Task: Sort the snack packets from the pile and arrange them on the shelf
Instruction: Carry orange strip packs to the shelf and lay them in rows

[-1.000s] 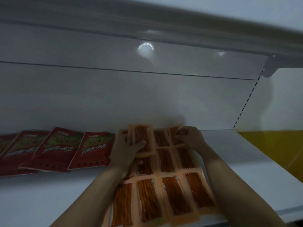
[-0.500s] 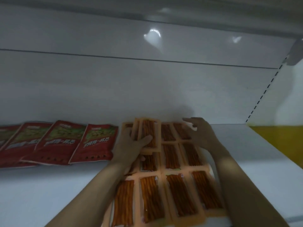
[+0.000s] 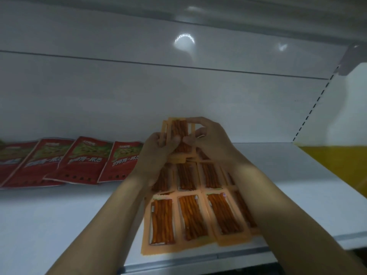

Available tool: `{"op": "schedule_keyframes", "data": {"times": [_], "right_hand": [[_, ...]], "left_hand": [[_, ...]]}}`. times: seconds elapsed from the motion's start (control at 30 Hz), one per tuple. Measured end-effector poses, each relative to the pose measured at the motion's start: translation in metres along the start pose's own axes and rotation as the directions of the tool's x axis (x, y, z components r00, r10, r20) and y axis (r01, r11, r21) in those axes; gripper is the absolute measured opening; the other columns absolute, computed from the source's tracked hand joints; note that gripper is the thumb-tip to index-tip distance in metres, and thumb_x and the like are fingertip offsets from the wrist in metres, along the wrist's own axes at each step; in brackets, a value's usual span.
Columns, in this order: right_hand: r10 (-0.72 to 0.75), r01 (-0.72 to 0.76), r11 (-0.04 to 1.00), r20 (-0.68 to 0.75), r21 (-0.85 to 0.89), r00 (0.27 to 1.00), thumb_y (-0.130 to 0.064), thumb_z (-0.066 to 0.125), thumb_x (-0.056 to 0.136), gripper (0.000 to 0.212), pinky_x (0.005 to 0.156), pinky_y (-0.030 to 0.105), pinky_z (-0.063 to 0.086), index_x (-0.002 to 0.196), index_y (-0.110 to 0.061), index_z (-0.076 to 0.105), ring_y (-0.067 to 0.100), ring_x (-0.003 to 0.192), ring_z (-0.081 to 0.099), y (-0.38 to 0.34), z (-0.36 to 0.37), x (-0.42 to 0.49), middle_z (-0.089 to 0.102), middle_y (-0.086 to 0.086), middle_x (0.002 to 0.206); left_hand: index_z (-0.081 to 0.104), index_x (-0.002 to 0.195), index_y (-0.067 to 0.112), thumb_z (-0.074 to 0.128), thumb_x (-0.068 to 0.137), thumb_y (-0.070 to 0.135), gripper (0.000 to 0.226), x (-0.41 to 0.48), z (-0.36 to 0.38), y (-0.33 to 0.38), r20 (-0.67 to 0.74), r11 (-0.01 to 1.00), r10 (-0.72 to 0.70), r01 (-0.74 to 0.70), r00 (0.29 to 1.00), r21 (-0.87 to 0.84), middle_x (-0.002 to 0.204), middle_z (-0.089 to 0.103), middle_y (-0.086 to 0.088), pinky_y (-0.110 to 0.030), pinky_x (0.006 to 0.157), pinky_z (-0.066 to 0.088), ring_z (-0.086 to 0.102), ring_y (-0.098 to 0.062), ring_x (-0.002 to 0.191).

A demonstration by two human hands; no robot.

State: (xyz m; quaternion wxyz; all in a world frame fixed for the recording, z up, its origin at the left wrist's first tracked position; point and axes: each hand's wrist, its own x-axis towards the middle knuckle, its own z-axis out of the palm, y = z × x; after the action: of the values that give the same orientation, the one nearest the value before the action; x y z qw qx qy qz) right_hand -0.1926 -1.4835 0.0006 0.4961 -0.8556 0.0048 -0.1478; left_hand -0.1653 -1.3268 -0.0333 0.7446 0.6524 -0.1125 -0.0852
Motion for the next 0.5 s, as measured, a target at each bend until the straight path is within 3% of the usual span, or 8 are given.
{"op": "schedule_keyframes", "data": {"times": [0.1, 0.23, 0.33, 0.43, 0.5], "right_hand": [[0.044, -0.04, 0.998, -0.073, 0.048, 0.996, -0.014, 0.078, 0.082, 0.045, 0.064, 0.025, 0.052, 0.123, -0.026, 0.064, 0.012, 0.075, 0.071, -0.006, -0.002, -0.002, 0.073, -0.002, 0.078], [0.119, -0.111, 0.987, -0.064, 0.114, 0.991, -0.007, 0.077, 0.082, 0.039, 0.05, 0.022, 0.049, 0.117, -0.02, 0.066, 0.01, 0.062, 0.066, -0.002, 0.011, -0.009, 0.069, 0.005, 0.077], [0.109, -0.109, 0.992, 0.009, -0.071, 0.994, -0.01, 0.079, 0.079, 0.038, 0.071, 0.028, 0.054, 0.114, -0.021, 0.067, 0.015, 0.081, 0.066, 0.007, 0.039, -0.014, 0.067, -0.002, 0.089], [0.141, -0.126, 0.979, 0.085, -0.161, 0.986, -0.013, 0.079, 0.079, 0.038, 0.075, 0.025, 0.05, 0.114, -0.021, 0.068, 0.013, 0.09, 0.062, 0.012, 0.061, -0.02, 0.063, -0.007, 0.091], [0.166, -0.138, 0.96, 0.097, -0.243, 0.981, -0.016, 0.08, 0.078, 0.037, 0.071, 0.022, 0.043, 0.114, -0.021, 0.069, 0.011, 0.088, 0.058, 0.013, 0.069, -0.021, 0.06, -0.008, 0.086]], "left_hand": [[0.06, 0.106, 0.01, 0.057, 0.1, 0.025, 0.017, 0.001, -0.015, 0.008, 0.019, 0.999, -0.035, 0.035, 0.999, -0.04, 0.084, 0.068, -0.007, -0.027, 0.046, 0.051, 0.067, -0.019, 0.061], [0.06, 0.108, 0.007, 0.055, 0.097, 0.007, 0.012, -0.001, -0.051, 0.009, -0.137, 1.0, -0.026, 0.026, 0.99, -0.001, 0.089, 0.069, -0.013, -0.026, 0.042, 0.051, 0.068, -0.019, 0.059], [0.064, 0.105, 0.007, 0.058, 0.095, 0.009, 0.012, -0.005, -0.074, 0.006, -0.207, 0.997, -0.007, 0.022, 0.978, 0.07, 0.09, 0.071, -0.012, -0.021, 0.04, 0.048, 0.067, -0.011, 0.056], [0.067, 0.103, 0.003, 0.062, 0.093, 0.011, 0.014, -0.011, -0.084, -0.001, -0.227, 0.991, 0.001, 0.029, 0.974, 0.128, 0.085, 0.067, -0.012, -0.019, 0.04, 0.042, 0.06, -0.009, 0.049], [0.068, 0.103, 0.0, 0.064, 0.092, 0.009, 0.015, -0.016, -0.085, -0.005, -0.239, 0.993, -0.008, 0.036, 0.971, 0.111, 0.089, 0.07, -0.015, -0.024, 0.05, 0.046, 0.064, -0.016, 0.062]]}}
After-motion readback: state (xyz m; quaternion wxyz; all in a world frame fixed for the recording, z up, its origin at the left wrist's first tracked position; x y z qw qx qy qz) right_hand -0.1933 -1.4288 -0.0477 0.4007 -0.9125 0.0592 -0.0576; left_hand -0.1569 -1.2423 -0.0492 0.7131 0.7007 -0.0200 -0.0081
